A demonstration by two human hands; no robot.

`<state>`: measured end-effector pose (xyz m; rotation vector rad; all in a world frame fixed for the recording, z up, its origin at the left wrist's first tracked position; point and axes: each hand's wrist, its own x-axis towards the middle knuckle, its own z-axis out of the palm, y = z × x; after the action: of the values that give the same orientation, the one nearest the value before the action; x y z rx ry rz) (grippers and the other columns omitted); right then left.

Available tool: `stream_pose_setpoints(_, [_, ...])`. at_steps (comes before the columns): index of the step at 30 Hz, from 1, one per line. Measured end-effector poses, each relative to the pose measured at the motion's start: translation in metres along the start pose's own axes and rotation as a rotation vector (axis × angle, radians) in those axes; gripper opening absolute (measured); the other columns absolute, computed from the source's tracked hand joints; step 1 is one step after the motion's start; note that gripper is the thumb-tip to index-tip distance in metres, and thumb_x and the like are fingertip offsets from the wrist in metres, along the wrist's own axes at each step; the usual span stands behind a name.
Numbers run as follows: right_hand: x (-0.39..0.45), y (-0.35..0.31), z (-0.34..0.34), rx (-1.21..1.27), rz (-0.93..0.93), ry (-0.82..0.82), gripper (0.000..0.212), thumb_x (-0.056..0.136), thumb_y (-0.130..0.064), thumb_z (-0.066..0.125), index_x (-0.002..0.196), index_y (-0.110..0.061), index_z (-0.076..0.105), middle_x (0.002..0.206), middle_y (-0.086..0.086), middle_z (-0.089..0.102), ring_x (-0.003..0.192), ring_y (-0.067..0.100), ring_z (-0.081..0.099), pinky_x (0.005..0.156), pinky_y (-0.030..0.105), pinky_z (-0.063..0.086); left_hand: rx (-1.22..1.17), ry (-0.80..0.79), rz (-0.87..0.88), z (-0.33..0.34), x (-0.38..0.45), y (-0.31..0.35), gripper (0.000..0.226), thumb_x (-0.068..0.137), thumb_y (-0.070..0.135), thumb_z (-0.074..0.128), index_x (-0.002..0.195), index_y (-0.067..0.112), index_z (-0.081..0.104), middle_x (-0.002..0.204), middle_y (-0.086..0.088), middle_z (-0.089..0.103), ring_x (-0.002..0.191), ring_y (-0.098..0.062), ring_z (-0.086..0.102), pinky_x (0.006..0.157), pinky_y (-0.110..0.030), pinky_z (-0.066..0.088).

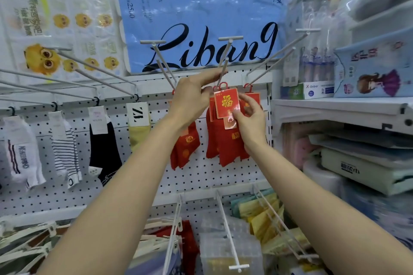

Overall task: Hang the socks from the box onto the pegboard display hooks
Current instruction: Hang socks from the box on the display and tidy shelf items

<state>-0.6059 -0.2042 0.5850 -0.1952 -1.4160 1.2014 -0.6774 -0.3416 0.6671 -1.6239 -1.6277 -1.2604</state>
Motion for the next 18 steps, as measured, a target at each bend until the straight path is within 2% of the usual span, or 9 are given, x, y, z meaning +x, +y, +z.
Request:
stream_pose_setpoints(3, [0.009, -0.001, 0.01, -0.029, -0.017, 0.004, 0.043, 0.085, -0.018, 0.065, 0.124, -0.036, 0.061, 0.119, -0.005, 0.066, 0.11, 0.014, 0.063, 0.085, 0.044, 0.058, -0.007, -0.036, -0.002, -0.003, 0.003, -0.005, 0.058, 0.089, -0.007, 0.05, 0.13, 0.033, 0.062, 0.129, 0.014, 0.065, 0.124, 0.002, 0.055, 0.105, -0.038, 0.049])
stream_pose_setpoints(5, [0.011, 0.0, 0.015, -0.026, -0.017, -0.004, 0.044, 0.086, -0.012, 0.064, 0.126, -0.032, 0.061, 0.117, -0.004, 0.065, 0.101, 0.003, 0.065, 0.08, 0.033, 0.06, -0.004, -0.042, 0.013, -0.004, 0.003, -0.004, 0.058, 0.089, -0.007, 0.051, 0.13, 0.032, 0.062, 0.129, 0.014, 0.065, 0.123, 0.002, 0.056, 0.105, -0.038, 0.049])
stream_pose_setpoints(7, [0.011, 0.007, 0.019, -0.011, 0.003, -0.022, 0.044, 0.088, -0.005, 0.062, 0.126, -0.028, 0.062, 0.117, -0.001, 0.065, 0.098, 0.005, 0.067, 0.075, 0.03, 0.06, -0.002, -0.032, 0.028, -0.004, 0.003, -0.003, 0.056, 0.089, -0.007, 0.053, 0.13, 0.031, 0.063, 0.129, 0.013, 0.065, 0.121, 0.004, 0.056, 0.105, -0.032, 0.048])
stream_pose_setpoints(9, [0.009, 0.014, 0.021, -0.009, 0.033, -0.022, 0.045, 0.088, -0.005, 0.061, 0.124, -0.031, 0.062, 0.12, 0.001, 0.065, 0.1, 0.014, 0.067, 0.077, 0.038, 0.061, -0.012, -0.011, 0.039, -0.004, 0.001, -0.001, 0.049, 0.09, -0.002, 0.059, 0.129, 0.029, 0.064, 0.127, 0.012, 0.066, 0.118, 0.007, 0.056, 0.104, -0.023, 0.047])
stream_pose_setpoints(11, [0.008, 0.02, 0.022, -0.005, 0.06, -0.011, 0.047, 0.089, -0.003, 0.06, 0.127, -0.03, 0.061, 0.117, 0.002, 0.066, 0.096, 0.016, 0.069, 0.077, 0.041, 0.061, -0.016, 0.028, 0.058, -0.003, 0.002, 0.001, 0.04, 0.091, 0.008, 0.065, 0.126, 0.026, 0.066, 0.124, 0.011, 0.068, 0.113, 0.009, 0.057, 0.098, -0.016, 0.047])
stream_pose_setpoints(16, [0.013, 0.024, 0.019, -0.001, 0.093, -0.007, 0.049, 0.091, 0.001, 0.059, 0.132, -0.025, 0.058, 0.114, 0.007, 0.067, 0.084, 0.013, 0.072, 0.067, 0.031, 0.061, -0.04, 0.17, 0.089, 0.002, 0.007, 0.005, 0.025, 0.088, 0.019, 0.072, 0.113, 0.02, 0.074, 0.105, 0.008, 0.075, 0.095, 0.001, 0.069, 0.087, -0.033, 0.058])
stream_pose_setpoints(18, [0.017, 0.024, 0.018, -0.022, 0.102, -0.003, 0.049, 0.09, 0.001, 0.059, 0.131, -0.026, 0.059, 0.115, 0.01, 0.066, 0.086, 0.016, 0.072, 0.068, 0.033, 0.061, -0.027, 0.198, 0.099, 0.005, 0.007, 0.004, 0.024, 0.088, 0.021, 0.072, 0.111, 0.02, 0.075, 0.103, 0.008, 0.075, 0.094, 0.001, 0.069, 0.085, -0.034, 0.059])
